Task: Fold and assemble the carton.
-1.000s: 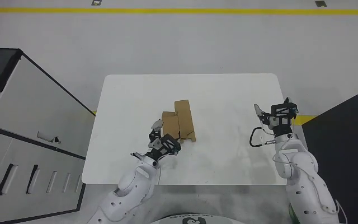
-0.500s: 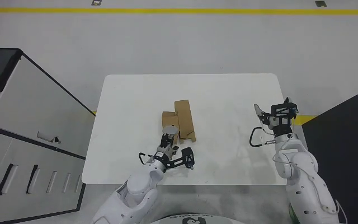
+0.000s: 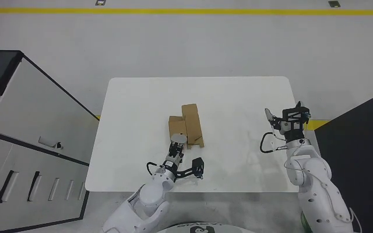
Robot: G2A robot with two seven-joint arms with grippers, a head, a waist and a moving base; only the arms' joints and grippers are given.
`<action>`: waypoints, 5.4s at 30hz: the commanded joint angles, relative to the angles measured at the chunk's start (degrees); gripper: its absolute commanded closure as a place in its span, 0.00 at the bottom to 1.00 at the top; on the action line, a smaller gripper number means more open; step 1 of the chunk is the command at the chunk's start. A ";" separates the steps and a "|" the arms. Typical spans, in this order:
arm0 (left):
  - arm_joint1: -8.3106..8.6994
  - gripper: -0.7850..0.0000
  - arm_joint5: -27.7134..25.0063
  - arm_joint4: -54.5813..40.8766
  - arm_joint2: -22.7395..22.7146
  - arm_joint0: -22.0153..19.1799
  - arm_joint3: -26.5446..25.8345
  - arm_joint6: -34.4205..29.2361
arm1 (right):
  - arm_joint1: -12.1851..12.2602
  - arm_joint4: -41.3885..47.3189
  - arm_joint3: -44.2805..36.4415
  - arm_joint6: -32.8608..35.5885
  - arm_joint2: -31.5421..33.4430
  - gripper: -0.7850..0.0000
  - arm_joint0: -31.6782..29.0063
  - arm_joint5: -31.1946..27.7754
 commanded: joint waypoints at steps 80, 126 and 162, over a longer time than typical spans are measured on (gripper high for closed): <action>-6.97 0.82 13.90 -7.92 2.54 -6.00 16.93 -7.89 | 0.00 0.00 0.00 0.00 0.00 0.00 0.00 0.00; -1.36 1.00 11.82 14.63 -10.37 -1.29 -1.08 35.11 | 2.22 3.26 2.50 -7.25 8.37 0.00 0.93 -32.38; 3.12 1.00 11.32 14.14 -18.08 -2.92 -3.97 66.17 | 12.42 38.28 4.08 13.63 2.12 0.00 5.17 -58.00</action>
